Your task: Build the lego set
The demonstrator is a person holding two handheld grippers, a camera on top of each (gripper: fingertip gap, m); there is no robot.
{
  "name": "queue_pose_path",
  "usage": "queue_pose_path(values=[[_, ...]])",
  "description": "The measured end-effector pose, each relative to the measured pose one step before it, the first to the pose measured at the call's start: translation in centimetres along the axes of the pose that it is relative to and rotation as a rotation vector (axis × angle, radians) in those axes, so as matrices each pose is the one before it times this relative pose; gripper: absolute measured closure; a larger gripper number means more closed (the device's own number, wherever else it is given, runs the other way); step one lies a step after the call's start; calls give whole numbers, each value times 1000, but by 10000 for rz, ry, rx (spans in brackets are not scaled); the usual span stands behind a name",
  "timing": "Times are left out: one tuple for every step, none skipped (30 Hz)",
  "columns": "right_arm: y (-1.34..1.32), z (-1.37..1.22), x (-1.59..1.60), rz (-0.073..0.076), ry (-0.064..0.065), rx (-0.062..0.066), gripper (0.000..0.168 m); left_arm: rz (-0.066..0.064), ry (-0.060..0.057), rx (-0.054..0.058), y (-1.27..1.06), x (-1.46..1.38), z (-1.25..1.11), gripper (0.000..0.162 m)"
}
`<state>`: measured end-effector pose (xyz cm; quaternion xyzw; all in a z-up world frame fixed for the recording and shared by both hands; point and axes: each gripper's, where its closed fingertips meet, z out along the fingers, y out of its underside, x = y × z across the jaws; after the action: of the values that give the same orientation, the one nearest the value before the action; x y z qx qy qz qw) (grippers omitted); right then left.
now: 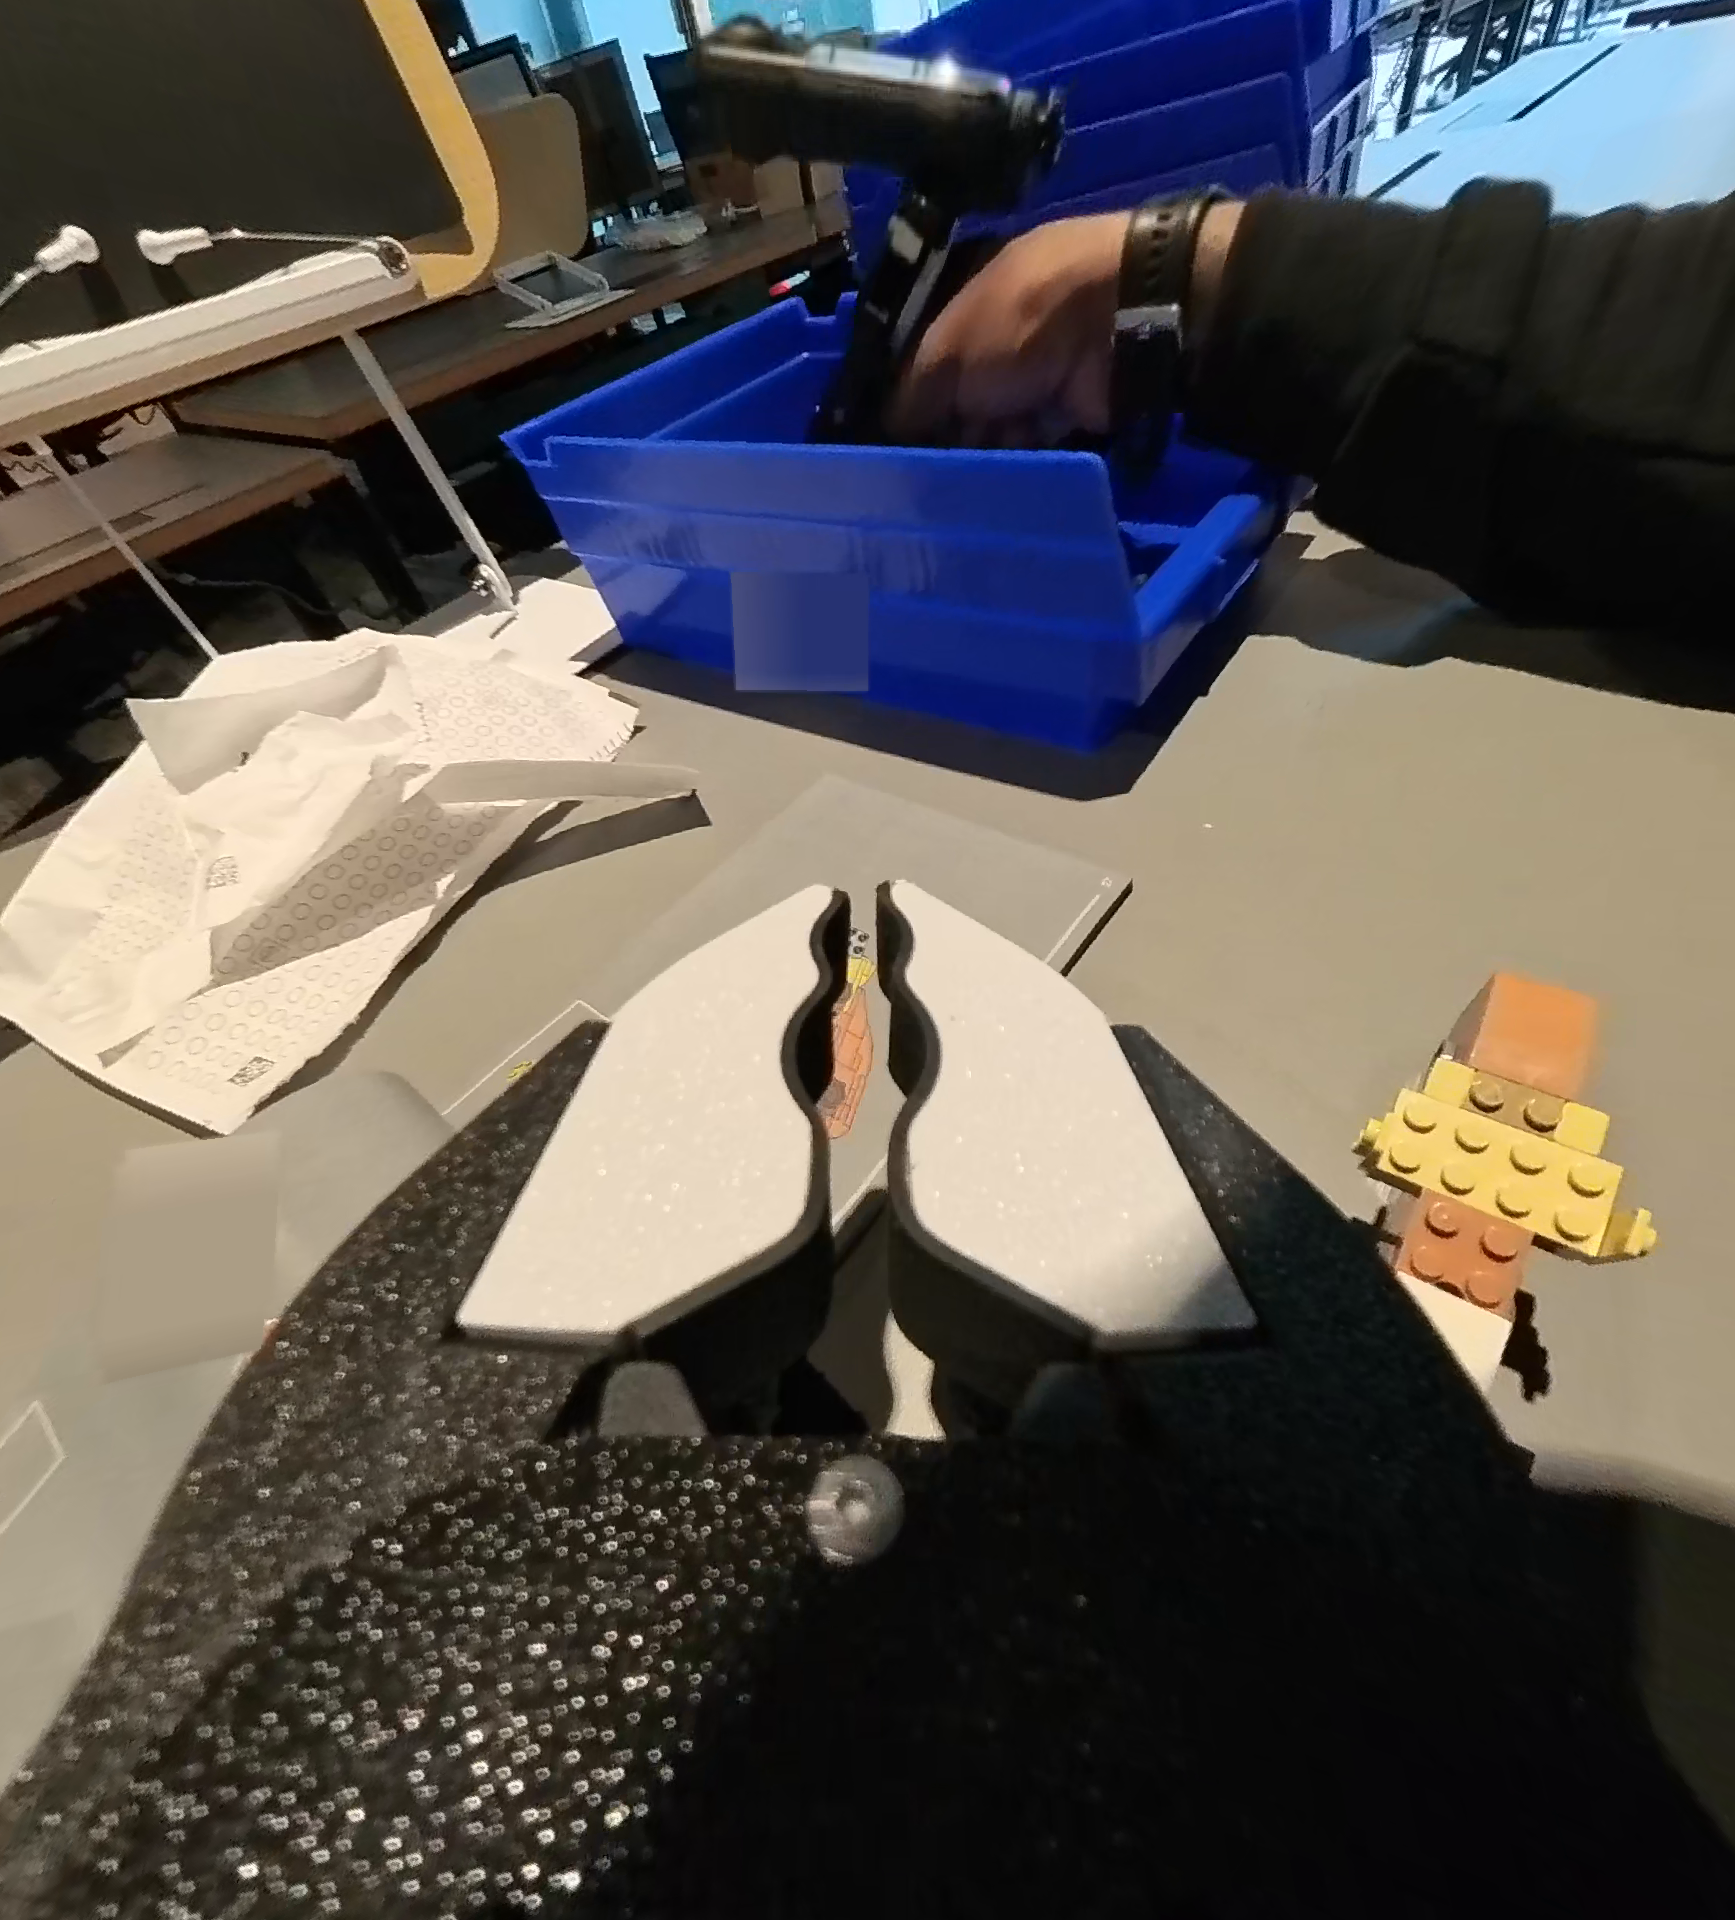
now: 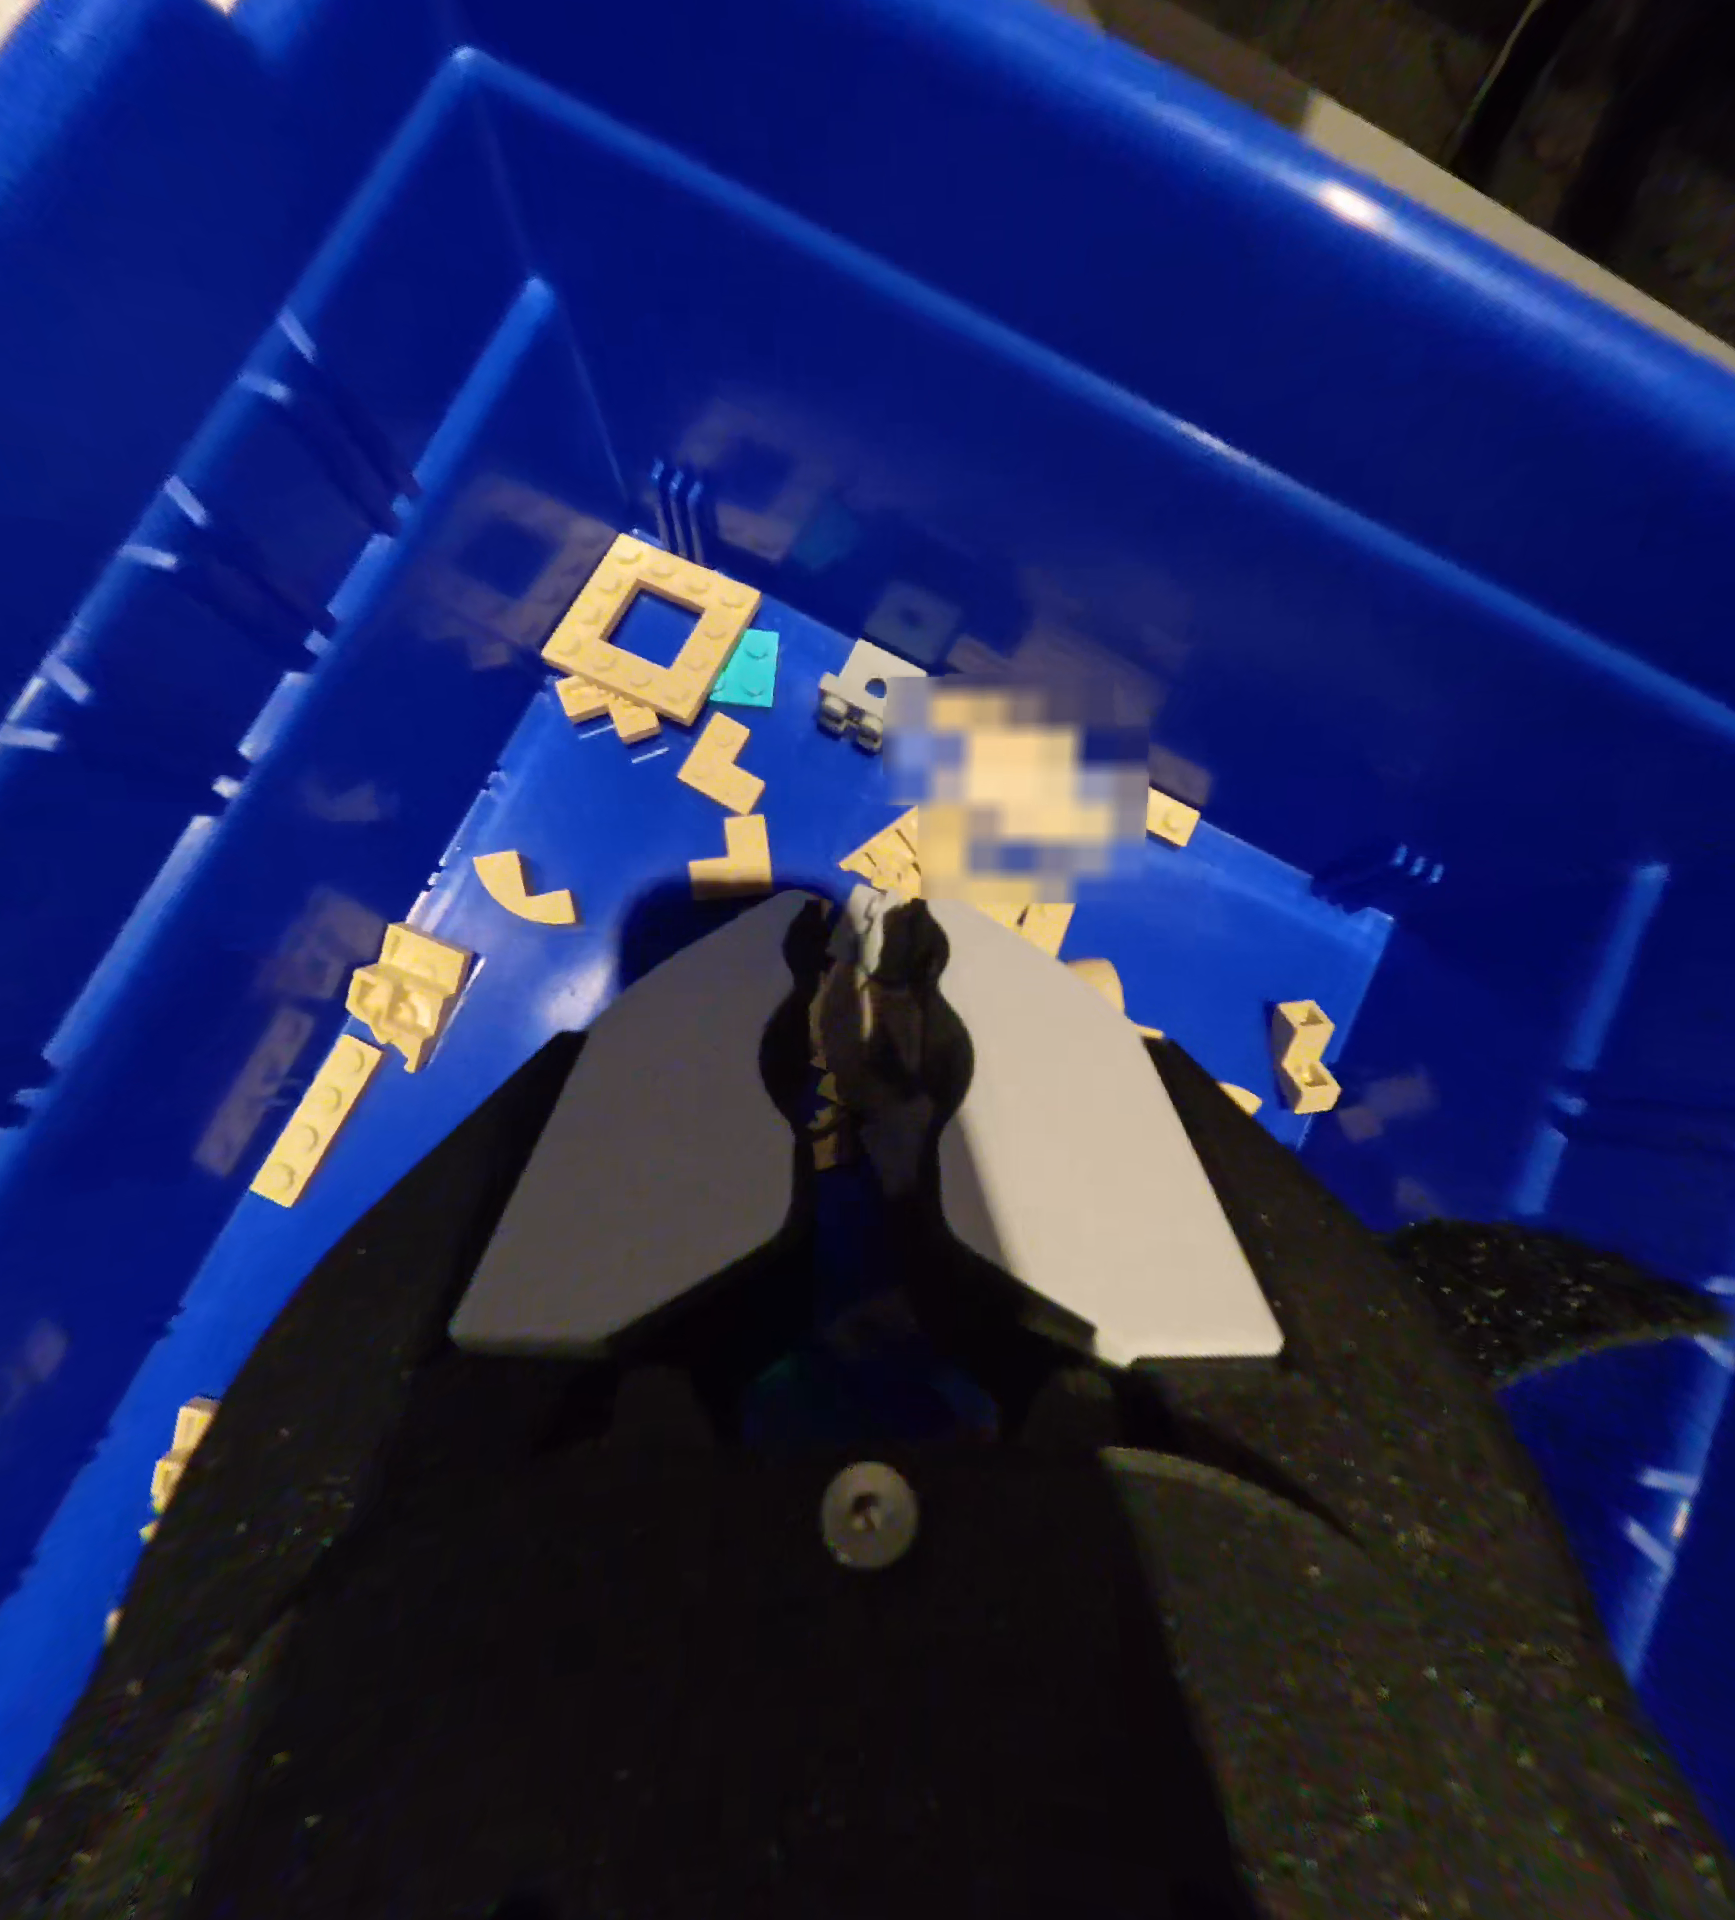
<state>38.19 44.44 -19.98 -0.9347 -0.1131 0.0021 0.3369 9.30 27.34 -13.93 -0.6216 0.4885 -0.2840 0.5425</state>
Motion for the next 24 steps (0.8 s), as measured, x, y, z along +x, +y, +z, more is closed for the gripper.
queue_pose_path(values=[[68, 108, -19, -67, 62, -67, 152, 11, -11, 11, -39, -16, -25, 158], [96, 83, 61, -69, 100, -60, 152, 1, -4, 17, -53, -6, -32, 158], [125, 88, 121, -66, 122, -61, 152, -9, 4, 16, -40, -5, -23, 158], [127, 89, 140, -42, 113, -55, 152, -5, 4, 12, -32, 12, -9, 158], [121, 97, 128, -22, 93, -51, 152, 6, 2, 7, -28, 19, -20, 158], [125, 120, 73, -32, 60, -61, 152, 10, 7, -1, -6, 28, 9, 158], [143, 151, -9, -50, 20, -70, 152, 11, 3, -2, -12, 16, -3, 158], [162, 160, -44, -51, 9, -81, 152, 13, -1, 0, -4, 11, 1, 158], [143, 170, -37, -49, 17, -68, 151, 9, -1, -6, 1, 8, 10, 158], [32, 128, -42, -22, 1, 0, 152, 5, -2, -11, 31, -8, 10, 158], [29, 77, 23, -25, 35, -24, 154, 3, -9, -11, 21, -18, 8, 158], [42, 29, 58, -97, 73, -26, 154, 3, -8, -4, 9, -25, -8, 158], [-16, -3, 31, -109, 52, 11, 154, 1, -7, -2, 3, -19, 3, 158], [-60, -52, 13, -88, 35, 52, 155, 4, -11, -4, 18, -19, -10, 158], [-160, -164, 30, -66, 38, 111, 155, 9, -10, -6, 8, -20, -4, 158], [-249, -281, 67, 3, 26, 165, 155, 12, -8, -4, -4, -22, -5, 158], [-388, -405, 51, 102, -36, 251, 155, 12, -11, -5, 9, -26, -12, 158], [-518, -510, -142, 224, -204, 336, 155, 9, -11, -7, 19, -20, -3, 158], [-689, -652, -487, 326, -485, 456, 155, 9, -18, -11, 16, -47, 0, 158], [-1032, -861, -1089, 393, -901, 680, 155, 13, -19, -12, 38, -43, -8, 158], [-1297, -1054, -1572, 568, -1226, 844, 155, 13, -24, -17, 23, -58, -4, 158], [-1479, -1181, -1987, 704, -1492, 942, 155, 15, -26, -8, 14, -57, -10, 158], [-1740, -1298, -2618, 600, -1835, 1131, 155, 14, -25, -6, 5, -51, -25, 158], [-1850, -1296, -3232, 460, -2112, 1265, 155, 18, -18, -7, -19, -43, -13, 158]])
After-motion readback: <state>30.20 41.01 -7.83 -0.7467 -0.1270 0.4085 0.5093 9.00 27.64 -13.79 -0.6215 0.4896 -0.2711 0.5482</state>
